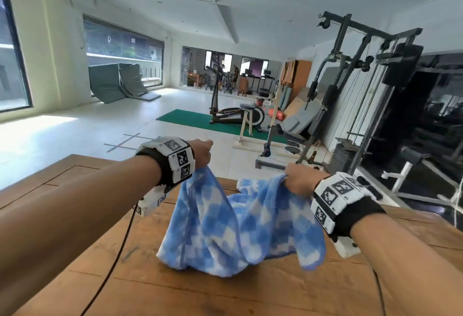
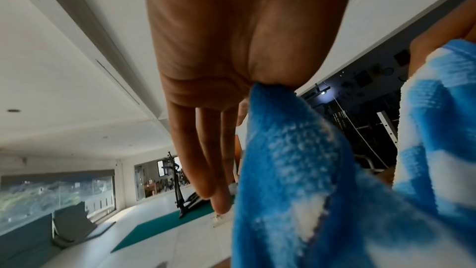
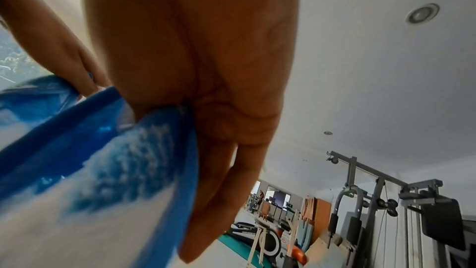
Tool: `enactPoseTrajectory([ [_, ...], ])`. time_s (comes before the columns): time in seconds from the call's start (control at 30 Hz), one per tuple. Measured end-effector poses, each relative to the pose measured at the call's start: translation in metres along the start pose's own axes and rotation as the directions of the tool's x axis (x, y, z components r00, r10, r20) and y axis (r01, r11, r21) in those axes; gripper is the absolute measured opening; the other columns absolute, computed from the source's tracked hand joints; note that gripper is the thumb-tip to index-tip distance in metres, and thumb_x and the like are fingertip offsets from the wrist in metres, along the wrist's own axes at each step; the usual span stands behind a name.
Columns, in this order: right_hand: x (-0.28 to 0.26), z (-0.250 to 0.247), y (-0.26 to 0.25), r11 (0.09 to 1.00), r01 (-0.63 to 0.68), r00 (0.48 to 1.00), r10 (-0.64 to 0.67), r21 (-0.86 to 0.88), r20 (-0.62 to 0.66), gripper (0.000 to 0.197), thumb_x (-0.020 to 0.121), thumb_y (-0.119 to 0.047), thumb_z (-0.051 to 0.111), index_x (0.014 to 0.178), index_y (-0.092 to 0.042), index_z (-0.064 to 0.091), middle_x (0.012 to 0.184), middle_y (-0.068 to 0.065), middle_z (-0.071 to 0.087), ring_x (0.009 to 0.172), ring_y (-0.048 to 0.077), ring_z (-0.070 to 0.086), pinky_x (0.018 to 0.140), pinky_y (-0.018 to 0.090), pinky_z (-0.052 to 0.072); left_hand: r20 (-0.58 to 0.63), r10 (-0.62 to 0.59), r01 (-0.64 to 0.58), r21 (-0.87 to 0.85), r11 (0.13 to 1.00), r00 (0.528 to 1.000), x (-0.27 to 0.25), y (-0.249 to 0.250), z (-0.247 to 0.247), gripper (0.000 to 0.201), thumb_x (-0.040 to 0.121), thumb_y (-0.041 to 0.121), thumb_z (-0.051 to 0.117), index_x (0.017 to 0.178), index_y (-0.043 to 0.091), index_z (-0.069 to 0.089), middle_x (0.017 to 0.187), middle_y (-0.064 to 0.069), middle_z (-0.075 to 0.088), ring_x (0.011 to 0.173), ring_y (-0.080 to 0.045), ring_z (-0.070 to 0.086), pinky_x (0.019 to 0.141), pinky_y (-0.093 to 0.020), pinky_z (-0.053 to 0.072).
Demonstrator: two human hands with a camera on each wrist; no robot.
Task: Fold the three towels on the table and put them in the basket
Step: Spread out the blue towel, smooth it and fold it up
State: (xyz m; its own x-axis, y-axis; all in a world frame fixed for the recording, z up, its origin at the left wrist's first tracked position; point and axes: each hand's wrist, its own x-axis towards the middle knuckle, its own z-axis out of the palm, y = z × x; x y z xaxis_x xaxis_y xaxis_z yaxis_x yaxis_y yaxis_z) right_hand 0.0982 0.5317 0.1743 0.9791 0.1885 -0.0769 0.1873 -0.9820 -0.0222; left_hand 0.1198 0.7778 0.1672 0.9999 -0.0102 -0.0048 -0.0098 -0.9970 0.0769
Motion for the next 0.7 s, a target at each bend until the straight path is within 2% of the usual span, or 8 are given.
enactPoseTrajectory([
  [0.03,-0.007,0.005,-0.002,0.999,0.017,1.000,-0.016,-0.040,0.023,0.037,0.098,-0.008,0.035,0.062,-0.012,0.031,0.076,0.005,0.046,0.076,0.022,0.045,0.056,0.026,0.030,0.029,0.010,-0.011,0.012,1.000,1.000,-0.005,-0.001,0.011,0.043,0.102,0.016,0.030,0.143,0.005,0.030,0.145,-0.019,0.040,0.131,-0.034,0.041,0.109,-0.037,0.033],
  [0.1,-0.019,0.016,-0.002,0.996,0.055,0.997,-0.052,-0.067,0.057,0.036,0.097,-0.011,0.037,0.062,-0.013,0.030,0.076,0.004,0.045,0.081,0.019,0.040,0.060,0.023,0.027,0.068,0.028,-0.030,0.039,0.999,0.997,-0.015,-0.003,0.032,0.041,0.101,0.012,0.032,0.141,0.005,0.035,0.144,-0.017,0.041,0.131,-0.030,0.042,0.107,-0.034,0.031],
  [0.23,-0.037,0.042,-0.003,0.988,0.126,0.980,-0.110,-0.090,0.164,0.016,0.094,-0.014,0.043,0.080,-0.010,0.050,0.101,0.015,0.060,0.087,0.024,0.052,0.069,0.026,0.039,0.080,0.070,-0.071,0.014,0.997,0.994,-0.038,-0.008,0.067,0.042,0.096,0.003,0.038,0.135,0.012,0.049,0.143,-0.008,0.045,0.130,-0.021,0.044,0.100,-0.026,0.032],
  [0.43,-0.042,0.072,-0.011,0.990,0.133,0.976,-0.124,-0.038,0.177,0.035,0.093,-0.004,0.041,0.059,-0.014,0.039,0.068,0.006,0.047,0.071,0.020,0.043,0.053,0.027,0.030,0.088,0.145,-0.139,-0.070,0.988,0.985,-0.044,-0.007,0.101,0.034,0.094,0.006,0.041,0.124,0.010,0.058,0.131,-0.010,0.056,0.118,-0.025,0.054,0.096,-0.030,0.041],
  [0.5,-0.030,0.087,-0.008,0.993,0.120,0.978,-0.115,-0.015,0.177,0.033,0.092,-0.002,0.041,0.060,-0.013,0.042,0.085,0.016,0.061,0.073,0.023,0.050,0.050,0.025,0.031,0.071,0.147,-0.144,-0.046,0.989,0.987,-0.040,-0.003,0.111,0.033,0.096,0.008,0.040,0.125,0.013,0.054,0.130,-0.008,0.056,0.115,-0.026,0.055,0.094,-0.033,0.045],
  [0.57,-0.014,0.107,-0.001,0.994,0.105,0.982,-0.104,0.001,0.156,0.023,0.091,-0.004,0.043,0.071,-0.011,0.052,0.106,0.020,0.065,0.090,0.030,0.060,0.059,0.025,0.033,0.055,0.136,-0.134,-0.040,0.990,0.989,-0.030,0.001,0.123,0.034,0.097,0.008,0.039,0.129,0.015,0.050,0.132,-0.006,0.054,0.115,-0.026,0.054,0.092,-0.032,0.043],
  [0.63,0.006,0.129,0.009,0.996,0.093,0.983,-0.090,-0.010,0.160,0.019,0.090,-0.006,0.044,0.076,-0.009,0.056,0.112,0.021,0.065,0.103,0.032,0.062,0.068,0.024,0.032,0.065,0.123,-0.121,-0.046,0.992,0.990,-0.016,0.004,0.140,0.036,0.098,0.010,0.037,0.132,0.016,0.046,0.131,-0.008,0.054,0.113,-0.028,0.055,0.088,-0.032,0.043],
  [0.7,0.028,0.154,0.020,0.998,0.068,0.981,-0.066,-0.004,0.185,0.022,0.091,-0.007,0.044,0.071,-0.014,0.052,0.113,0.019,0.065,0.106,0.031,0.061,0.070,0.024,0.032,0.109,0.108,-0.104,-0.042,0.994,0.988,0.002,0.008,0.159,0.039,0.098,0.011,0.036,0.136,0.016,0.040,0.130,-0.011,0.054,0.112,-0.031,0.056,0.087,-0.035,0.045],
])
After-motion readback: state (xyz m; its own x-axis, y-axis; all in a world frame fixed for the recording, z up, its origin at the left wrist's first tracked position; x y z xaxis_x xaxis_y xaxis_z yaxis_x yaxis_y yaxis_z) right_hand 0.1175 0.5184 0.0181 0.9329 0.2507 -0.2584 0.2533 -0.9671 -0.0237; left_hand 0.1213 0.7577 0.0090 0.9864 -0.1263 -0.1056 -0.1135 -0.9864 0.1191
